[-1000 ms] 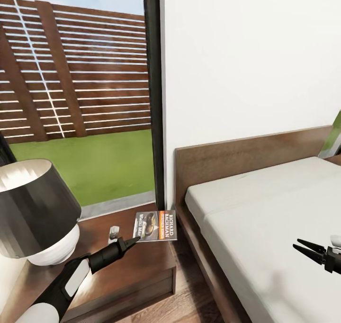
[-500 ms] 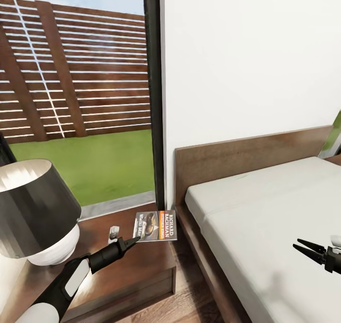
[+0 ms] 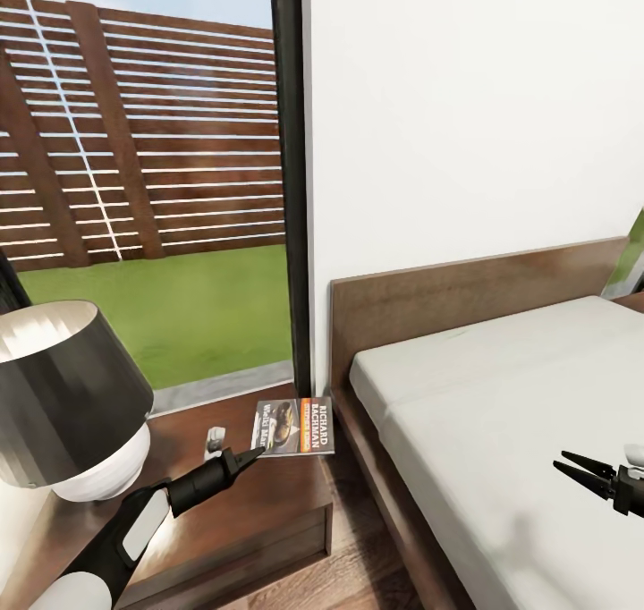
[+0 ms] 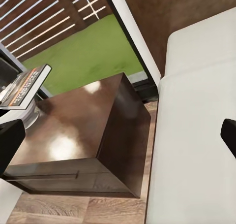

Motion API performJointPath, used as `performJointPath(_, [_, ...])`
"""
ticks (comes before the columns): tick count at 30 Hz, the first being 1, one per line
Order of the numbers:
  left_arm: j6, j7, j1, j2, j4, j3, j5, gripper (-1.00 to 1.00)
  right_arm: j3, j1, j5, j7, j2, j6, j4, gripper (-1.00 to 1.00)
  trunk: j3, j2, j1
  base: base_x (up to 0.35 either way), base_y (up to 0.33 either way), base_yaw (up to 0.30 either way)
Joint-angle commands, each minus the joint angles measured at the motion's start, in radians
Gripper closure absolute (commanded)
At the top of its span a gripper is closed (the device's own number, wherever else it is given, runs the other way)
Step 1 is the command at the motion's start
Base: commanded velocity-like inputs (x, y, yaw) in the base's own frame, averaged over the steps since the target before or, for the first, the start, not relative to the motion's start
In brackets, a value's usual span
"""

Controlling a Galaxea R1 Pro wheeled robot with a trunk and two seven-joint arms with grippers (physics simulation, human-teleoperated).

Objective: In the bedroom, move the book from the bed onto either nightstand, and place the two sandals side by side next to the bed.

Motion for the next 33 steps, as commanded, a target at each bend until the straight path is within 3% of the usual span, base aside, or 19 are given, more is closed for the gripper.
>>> performJointPath(1, [0.009,-0.001,-0.001,0.0,0.0,0.001,0.005,1.0,0.0,-0.001,-0.004,0.003,0.0,0.011,0.0,-1.0,-0.001,0.0,0.0,0.0,0.0,0.0])
performJointPath(6, [0.009,-0.001,0.0,0.0,0.0,0.001,0.005,1.0,0.0,-0.001,-0.004,0.003,0.0,0.011,0.0,-1.0,-0.001,0.0,0.0,0.0,0.0,0.049])
performJointPath(18, [0.009,-0.001,-0.001,0.0,0.0,0.001,0.005,1.0,-0.001,-0.001,-0.004,0.003,0.0,0.011,0.0,-1.0,-0.001,0.0,0.0,0.0,0.0,0.239])
performJointPath(28, [0.009,-0.001,0.0,0.0,0.0,0.001,0.005,1.0,-0.002,-0.001,-0.005,0.005,0.0,0.011,0.0,-1.0,-0.001,0.0,0.0,0.0,0.0,0.039])
performJointPath(33, [-0.005,0.003,0.002,-0.02,0.015,0.0,0.002,1.0,0.002,-0.001,-0.005,0.002,0.026,0.004,0.005,-1.0,-0.001,0.0,0.0,0.0,0.0,0.0])
